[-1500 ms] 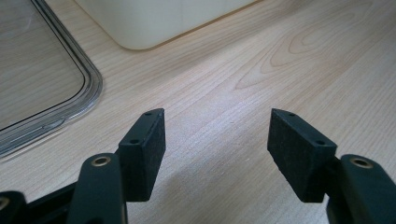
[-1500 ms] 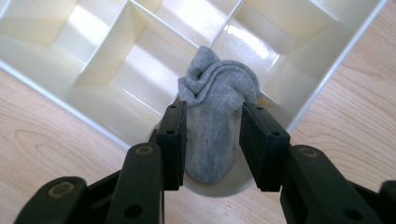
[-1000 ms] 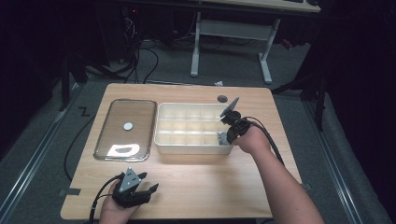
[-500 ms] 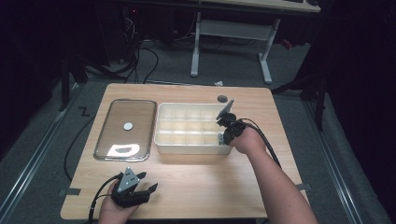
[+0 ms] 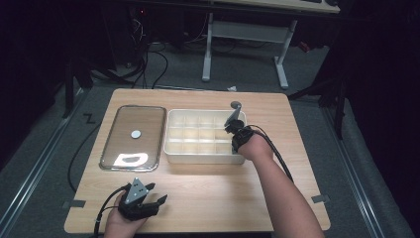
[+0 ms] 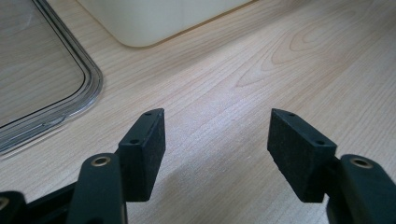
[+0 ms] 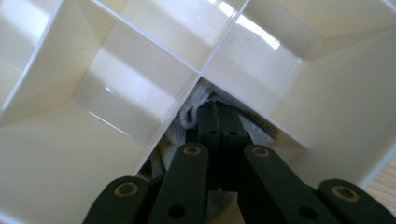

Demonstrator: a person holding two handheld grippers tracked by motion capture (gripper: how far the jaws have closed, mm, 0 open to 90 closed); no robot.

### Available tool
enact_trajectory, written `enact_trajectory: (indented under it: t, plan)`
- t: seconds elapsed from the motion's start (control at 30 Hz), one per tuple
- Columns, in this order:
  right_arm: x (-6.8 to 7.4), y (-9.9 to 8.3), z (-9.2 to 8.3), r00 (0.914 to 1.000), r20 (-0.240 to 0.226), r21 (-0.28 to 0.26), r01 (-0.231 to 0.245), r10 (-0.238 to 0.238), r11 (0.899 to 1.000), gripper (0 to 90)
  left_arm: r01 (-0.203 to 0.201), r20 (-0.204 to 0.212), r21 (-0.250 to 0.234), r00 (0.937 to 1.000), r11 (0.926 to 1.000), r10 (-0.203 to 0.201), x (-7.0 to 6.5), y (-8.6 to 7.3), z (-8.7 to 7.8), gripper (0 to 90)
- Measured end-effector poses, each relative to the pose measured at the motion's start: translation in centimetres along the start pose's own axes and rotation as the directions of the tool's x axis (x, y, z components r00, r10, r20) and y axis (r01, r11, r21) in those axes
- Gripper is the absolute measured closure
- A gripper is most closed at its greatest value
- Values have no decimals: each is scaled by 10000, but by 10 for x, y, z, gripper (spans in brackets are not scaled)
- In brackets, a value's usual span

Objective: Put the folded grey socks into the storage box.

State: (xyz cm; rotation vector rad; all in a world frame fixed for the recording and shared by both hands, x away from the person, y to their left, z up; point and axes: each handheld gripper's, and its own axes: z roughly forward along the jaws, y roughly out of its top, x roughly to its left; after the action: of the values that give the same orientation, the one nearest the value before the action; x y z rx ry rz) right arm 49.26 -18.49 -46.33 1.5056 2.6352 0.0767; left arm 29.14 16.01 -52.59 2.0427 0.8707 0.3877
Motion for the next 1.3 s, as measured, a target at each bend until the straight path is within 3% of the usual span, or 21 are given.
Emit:
enact_trajectory:
  t: [0.13,0.2,0.27,0.47,0.53,0.6,0.67,0.7,0.8,0.87,0.9,1.0,1.1,1.2,1.27,1.3]
  plan:
    - [-1,-1,-1,10000,-27,-79,-81,80,9999,891,-3,28,-2,10000,10000,3,1,1,0,376]
    - [-1,-4,-7,9997,54,-198,-223,224,9996,813,-5,40,1,10000,10000,5,1,1,1,376]
    - [-3,-7,-12,9999,48,-408,-155,157,9990,799,-33,22,3,10000,10000,33,1,2,1,376]
    - [-10,-29,-35,9994,136,-1841,-299,330,9825,729,-73,50,23,10000,10000,73,-1,1,1,376]
    - [-11,-38,-40,9993,-77,-2203,-384,376,9747,703,-78,36,49,10000,10000,78,-1,1,0,377]
    - [-11,-48,-44,9961,-784,-2781,-596,392,9587,687,-18,72,60,10000,10000,17,-1,1,0,375]
    - [-10,-55,-48,9944,-1009,-3159,-618,313,9468,684,69,100,2,9999,10000,-69,0,1,-1,375]
    - [-8,-60,-51,9940,-1067,-3488,-591,230,9353,678,40,56,17,10000,10000,-40,0,1,-1,373]
    - [-4,-71,-57,9976,-630,-3953,-527,302,9170,637,-98,-10,32,10000,9999,98,-1,2,0,371]
    - [-3,-77,-58,9955,-798,-4309,-802,505,8988,645,-121,-27,-1,9999,9999,121,-1,3,-1,374]
    - [-3,-80,-58,9937,-928,-4358,-979,635,8947,643,-117,-18,-9,9999,9999,117,-1,3,0,374]
    - [0,-87,-57,9968,-532,-4613,-778,600,8838,637,-121,-27,12,9999,9999,122,-2,4,1,373]
    - [3,-95,-57,9969,-465,-4857,-774,627,8707,635,-76,24,-94,10000,9999,76,-1,5,2,365]
    - [4,-104,-58,9959,-627,-5203,-880,648,8495,617,-20,83,-165,10000,9999,21,-2,6,3,358]
    - [6,-109,-59,9975,-302,-5310,-695,632,8445,589,46,79,-241,10000,9997,-44,-3,7,4,356]
    - [7,-112,-59,9977,-234,-5454,-659,634,8356,582,17,55,-227,10000,9997,-16,-3,7,4,356]
